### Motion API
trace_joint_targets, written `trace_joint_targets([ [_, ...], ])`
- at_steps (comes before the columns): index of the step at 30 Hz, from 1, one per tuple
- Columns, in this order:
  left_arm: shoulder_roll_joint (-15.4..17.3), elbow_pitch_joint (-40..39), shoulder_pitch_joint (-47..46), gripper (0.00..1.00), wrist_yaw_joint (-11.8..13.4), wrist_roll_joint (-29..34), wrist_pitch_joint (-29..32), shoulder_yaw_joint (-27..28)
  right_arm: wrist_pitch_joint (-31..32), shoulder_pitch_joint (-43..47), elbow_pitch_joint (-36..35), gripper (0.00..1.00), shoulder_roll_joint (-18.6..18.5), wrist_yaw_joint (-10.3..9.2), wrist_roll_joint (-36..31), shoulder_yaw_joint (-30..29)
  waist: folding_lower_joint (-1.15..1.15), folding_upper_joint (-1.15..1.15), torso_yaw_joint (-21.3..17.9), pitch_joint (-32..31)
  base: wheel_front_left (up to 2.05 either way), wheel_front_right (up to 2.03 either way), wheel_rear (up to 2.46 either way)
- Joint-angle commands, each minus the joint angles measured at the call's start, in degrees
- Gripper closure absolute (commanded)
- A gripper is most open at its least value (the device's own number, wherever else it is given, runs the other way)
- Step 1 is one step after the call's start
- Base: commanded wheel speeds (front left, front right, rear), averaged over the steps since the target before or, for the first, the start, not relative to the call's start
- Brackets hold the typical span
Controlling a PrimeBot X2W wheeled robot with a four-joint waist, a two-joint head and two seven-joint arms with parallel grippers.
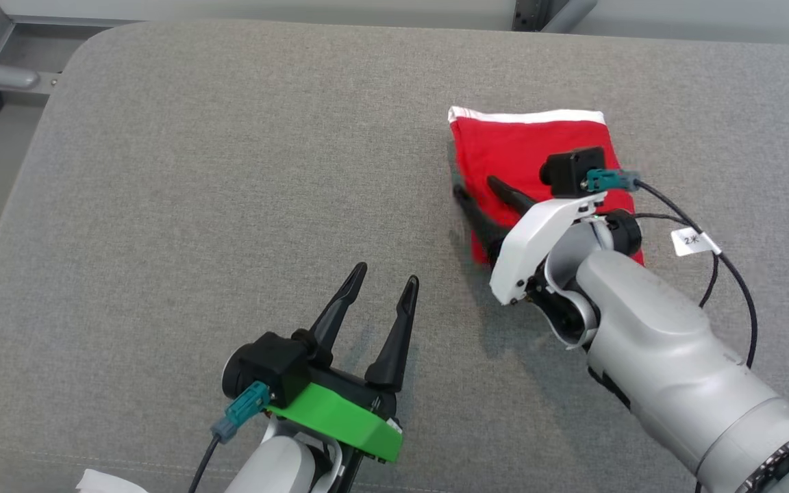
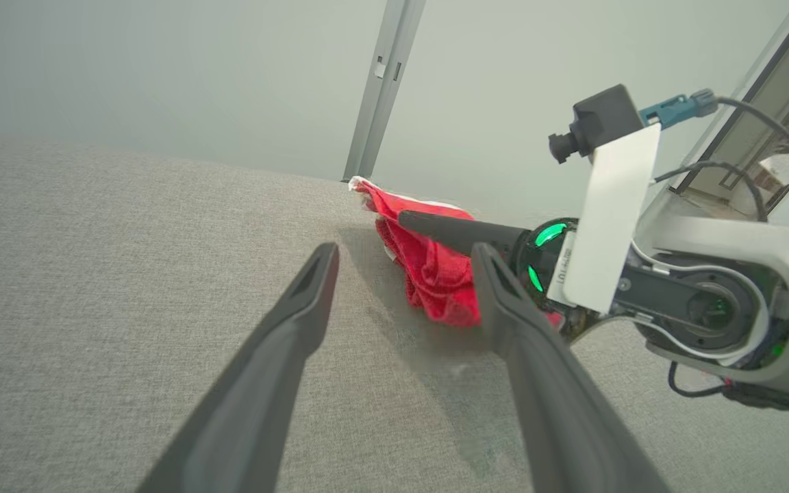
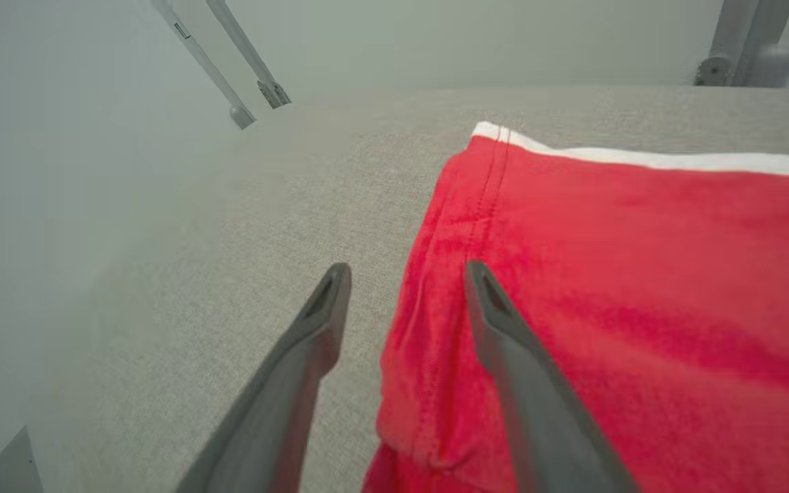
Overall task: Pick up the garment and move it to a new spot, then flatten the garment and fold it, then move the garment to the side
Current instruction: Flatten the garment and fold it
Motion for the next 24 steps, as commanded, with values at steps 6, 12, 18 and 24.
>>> trace_joint_targets([
  [6, 0.1, -0.2, 0.6, 0.00, 0.6, 0.2, -0.2, 0.7, -5.6, 4.2, -2.6, 0.00, 1.9, -0.08, 2.1, 0.4, 0.00, 0.00, -0.9, -0.4, 0.00, 0.00, 0.00],
  [12, 0.1, -0.3, 2.3, 0.00, 2.0, 1.2, -0.2, 3.2, -10.8, 8.4, -5.9, 0.00, -1.2, -0.08, -1.7, -0.9, 0.00, 0.00, -3.2, -2.7, 0.00, 0.00, 0.00],
  [18, 0.1, -1.1, 4.8, 0.00, 5.8, 4.9, -0.2, 7.7, -11.1, 18.8, -15.6, 0.00, -3.4, -0.07, -18.5, -20.4, 0.00, 0.00, -6.5, -6.1, 0.00, 0.00, 0.00],
  [24, 0.1, -3.1, 8.1, 0.00, 7.8, 9.8, -0.2, 13.2, -11.1, 32.5, -26.2, 0.00, -0.8, -0.07, -31.1, -34.6, 0.00, 0.00, -8.4, -8.7, 0.00, 0.00, 0.00],
])
